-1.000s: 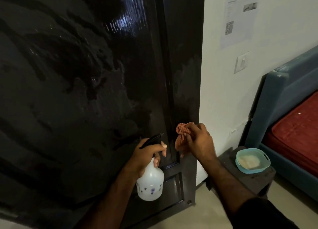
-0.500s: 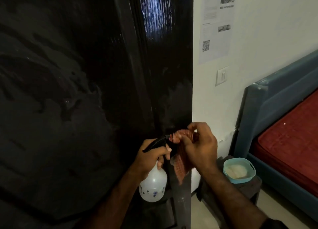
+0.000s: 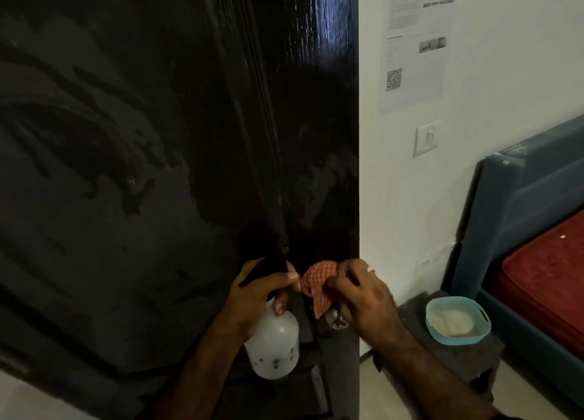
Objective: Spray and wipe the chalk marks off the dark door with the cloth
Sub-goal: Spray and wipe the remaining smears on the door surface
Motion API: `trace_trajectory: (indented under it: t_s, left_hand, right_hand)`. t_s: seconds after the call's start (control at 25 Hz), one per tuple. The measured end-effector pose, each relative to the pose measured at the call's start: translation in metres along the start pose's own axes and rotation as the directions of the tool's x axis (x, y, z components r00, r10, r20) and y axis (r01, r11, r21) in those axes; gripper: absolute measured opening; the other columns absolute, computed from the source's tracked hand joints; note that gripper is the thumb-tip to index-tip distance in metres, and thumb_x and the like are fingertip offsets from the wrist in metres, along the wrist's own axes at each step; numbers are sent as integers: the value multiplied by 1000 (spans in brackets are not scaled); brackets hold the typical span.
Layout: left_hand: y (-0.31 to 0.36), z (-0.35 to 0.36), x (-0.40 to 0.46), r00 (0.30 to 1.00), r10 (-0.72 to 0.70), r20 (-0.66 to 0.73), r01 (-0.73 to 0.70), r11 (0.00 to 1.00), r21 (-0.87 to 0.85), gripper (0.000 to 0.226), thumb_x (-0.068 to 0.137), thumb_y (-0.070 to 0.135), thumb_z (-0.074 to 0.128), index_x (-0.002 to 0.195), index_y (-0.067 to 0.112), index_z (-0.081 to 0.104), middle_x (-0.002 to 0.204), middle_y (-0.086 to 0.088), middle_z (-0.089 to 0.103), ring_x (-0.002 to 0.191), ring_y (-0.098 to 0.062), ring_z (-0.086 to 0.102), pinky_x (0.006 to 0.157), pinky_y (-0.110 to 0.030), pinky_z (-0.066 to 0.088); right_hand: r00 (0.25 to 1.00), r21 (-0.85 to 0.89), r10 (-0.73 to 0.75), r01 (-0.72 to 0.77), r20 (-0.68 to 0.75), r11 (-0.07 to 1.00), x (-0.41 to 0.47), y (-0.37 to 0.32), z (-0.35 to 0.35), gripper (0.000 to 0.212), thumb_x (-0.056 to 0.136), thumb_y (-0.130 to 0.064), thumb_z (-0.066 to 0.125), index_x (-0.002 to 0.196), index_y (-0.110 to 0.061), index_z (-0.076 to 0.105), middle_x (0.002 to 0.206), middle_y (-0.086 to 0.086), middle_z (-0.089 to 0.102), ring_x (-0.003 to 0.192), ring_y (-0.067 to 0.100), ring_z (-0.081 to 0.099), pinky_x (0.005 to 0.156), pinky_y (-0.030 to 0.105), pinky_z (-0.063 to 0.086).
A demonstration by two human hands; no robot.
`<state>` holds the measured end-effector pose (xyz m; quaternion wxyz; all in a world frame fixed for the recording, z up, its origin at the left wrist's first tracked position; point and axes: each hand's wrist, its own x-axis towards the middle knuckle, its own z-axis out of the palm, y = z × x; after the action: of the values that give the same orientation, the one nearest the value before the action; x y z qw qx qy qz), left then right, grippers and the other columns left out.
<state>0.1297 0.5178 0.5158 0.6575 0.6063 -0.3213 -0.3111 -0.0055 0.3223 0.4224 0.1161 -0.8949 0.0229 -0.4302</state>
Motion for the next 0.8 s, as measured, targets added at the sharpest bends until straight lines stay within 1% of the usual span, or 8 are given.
trace_trajectory:
  t_s: [0.12, 0.2, 0.24, 0.36, 0.48, 0.56, 0.64, 0.8]
  left_hand:
    - [14, -1, 3, 998, 58, -39, -57, 998, 28, 19, 91, 14, 68, 92, -6, 70, 87, -29, 65, 46, -19, 49, 48, -31, 44]
    - [30, -1, 10, 992, 97, -86, -94, 995, 35, 18, 90, 15, 69, 93, -3, 71, 86, -28, 66, 46, -20, 49, 48, -31, 43]
    - [39, -2, 14, 988, 112, -109, -109, 993, 35, 16, 90, 15, 69, 93, 0, 71, 86, -27, 66, 45, -21, 48, 48, -31, 43]
    - [58, -10, 22, 979, 132, -153, -131, 991, 14, 10, 89, 16, 70, 91, 7, 73, 86, -24, 67, 46, -20, 47, 47, -30, 43]
    - [58, -18, 19, 982, 115, -147, -114, 993, 15, 12, 88, 18, 71, 91, 7, 72, 88, -23, 66, 48, -20, 47, 49, -31, 42]
    - [54, -22, 18, 983, 94, -155, -91, 996, 23, 13, 87, 19, 72, 90, 6, 72, 89, -24, 66, 48, -20, 47, 50, -31, 43]
    - [54, -24, 23, 983, 81, -167, -78, 997, 29, 13, 87, 19, 71, 90, 7, 73, 89, -23, 67, 49, -21, 47, 50, -31, 42]
    - [66, -22, 46, 975, 86, -204, -88, 996, 2, 8, 87, 17, 71, 90, 10, 72, 86, -22, 66, 46, -20, 45, 49, -29, 42]
  right_hand:
    - [959, 14, 7, -3, -282, 1000, 101, -8, -44, 40, 85, -4, 81, 122, -8, 69, 121, 17, 56, 100, 28, 58, 73, 31, 54]
    - [875, -5, 0, -3, -483, 1000, 175, -17, -74, 33, 94, -12, 75, 126, -7, 72, 121, 19, 59, 106, 31, 57, 82, 34, 50]
    - [849, -43, -21, -2, -528, 999, 197, -20, -81, 34, 96, -16, 73, 129, -9, 72, 123, 18, 60, 111, 32, 55, 88, 38, 46]
    - [892, -159, -94, 25, -442, 987, 173, -10, -51, 48, 94, -27, 70, 140, -18, 68, 130, 15, 56, 118, 34, 49, 93, 43, 36]
    - [974, -175, -196, 175, -112, 969, 79, 16, 7, 59, 88, -28, 79, 143, -21, 57, 124, 16, 56, 107, 36, 55, 88, 48, 45]
    - [963, -222, -261, 271, 71, 937, 61, 30, 15, 73, 74, -26, 92, 137, -21, 56, 118, 15, 61, 104, 34, 55, 84, 49, 51]
    - [963, -208, -268, 261, -7, 943, 101, 30, 0, 64, 74, -22, 86, 133, -19, 61, 116, 15, 63, 103, 35, 57, 86, 49, 47]
    - [913, -166, -110, 47, -392, 985, 238, 6, -54, 37, 94, -26, 64, 129, -14, 71, 115, 13, 63, 106, 30, 52, 87, 41, 37]
